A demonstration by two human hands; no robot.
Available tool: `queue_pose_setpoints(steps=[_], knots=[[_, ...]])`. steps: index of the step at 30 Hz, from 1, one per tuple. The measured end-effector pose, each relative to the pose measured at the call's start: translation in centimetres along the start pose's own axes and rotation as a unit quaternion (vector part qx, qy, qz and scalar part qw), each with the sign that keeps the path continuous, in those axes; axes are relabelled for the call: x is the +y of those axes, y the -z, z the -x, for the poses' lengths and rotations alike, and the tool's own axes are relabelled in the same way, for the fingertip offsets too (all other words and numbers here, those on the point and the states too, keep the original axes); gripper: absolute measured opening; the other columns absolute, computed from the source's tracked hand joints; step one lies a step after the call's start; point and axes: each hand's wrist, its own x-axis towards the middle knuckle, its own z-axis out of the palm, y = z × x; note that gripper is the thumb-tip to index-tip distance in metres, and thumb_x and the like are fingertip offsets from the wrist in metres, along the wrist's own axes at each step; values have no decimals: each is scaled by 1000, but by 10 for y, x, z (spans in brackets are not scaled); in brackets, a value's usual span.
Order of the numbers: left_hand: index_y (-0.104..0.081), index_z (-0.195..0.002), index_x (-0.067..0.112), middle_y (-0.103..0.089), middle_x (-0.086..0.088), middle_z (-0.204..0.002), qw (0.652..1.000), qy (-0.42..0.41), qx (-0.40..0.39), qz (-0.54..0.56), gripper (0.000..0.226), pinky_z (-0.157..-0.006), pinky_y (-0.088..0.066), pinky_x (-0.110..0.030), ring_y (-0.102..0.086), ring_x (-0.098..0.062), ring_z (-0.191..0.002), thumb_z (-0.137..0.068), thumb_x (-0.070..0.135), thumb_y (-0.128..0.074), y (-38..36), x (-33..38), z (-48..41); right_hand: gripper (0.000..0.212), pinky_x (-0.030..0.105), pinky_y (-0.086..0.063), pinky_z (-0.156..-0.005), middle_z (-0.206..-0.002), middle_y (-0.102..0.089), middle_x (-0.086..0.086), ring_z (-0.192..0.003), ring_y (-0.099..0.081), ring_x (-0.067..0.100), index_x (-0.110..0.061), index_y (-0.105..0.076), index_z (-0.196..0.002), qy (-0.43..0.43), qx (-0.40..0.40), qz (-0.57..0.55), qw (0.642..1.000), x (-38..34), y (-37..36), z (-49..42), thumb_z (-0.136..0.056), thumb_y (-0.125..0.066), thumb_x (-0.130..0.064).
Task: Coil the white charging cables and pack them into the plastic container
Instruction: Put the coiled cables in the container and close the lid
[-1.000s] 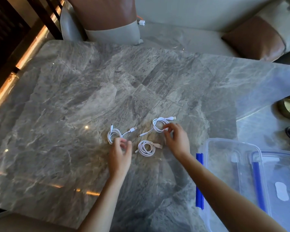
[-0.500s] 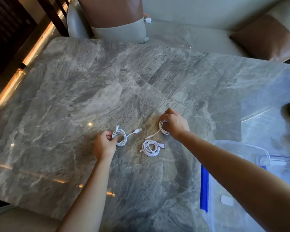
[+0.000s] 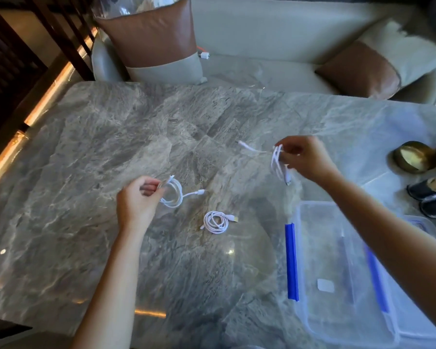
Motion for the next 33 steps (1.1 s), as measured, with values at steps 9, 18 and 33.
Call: queue_pose_setpoints(steps=[9,18,33], knots=[[-65,-73,21,-64,8,-68,933,-200,-298,-35,16,-63,-50,-25,-59,-8,-62,-67,11,-76,-85,134,92,3,20,-54,-50,-69,-61,16,-55,-63,16,3,-59,-82,-242,-145,-108,953,47,118,132,-84,-61,4],[-61,-83,24,-63,1,-96,818,-355,-388,-234,10,-68,-39,-28,-59,-23,-95,-75,19,-64,-196,162,159,16,14,-48,-44,-46,-67,0,-39,-62,6,-13,-56,-67,-280,-191,82,937,110,90,163,-79,-67,-10],[-62,-97,7,-62,-13,-109,661,-423,-394,-479,17,-72,-45,-40,-59,-35,-106,-83,6,-51,-263,152,162,33,37,-47,-71,-113,-61,18,-100,-63,36,-5,-43,-115,-107,-164,328,924,129,54,139,-85,-55,-4]])
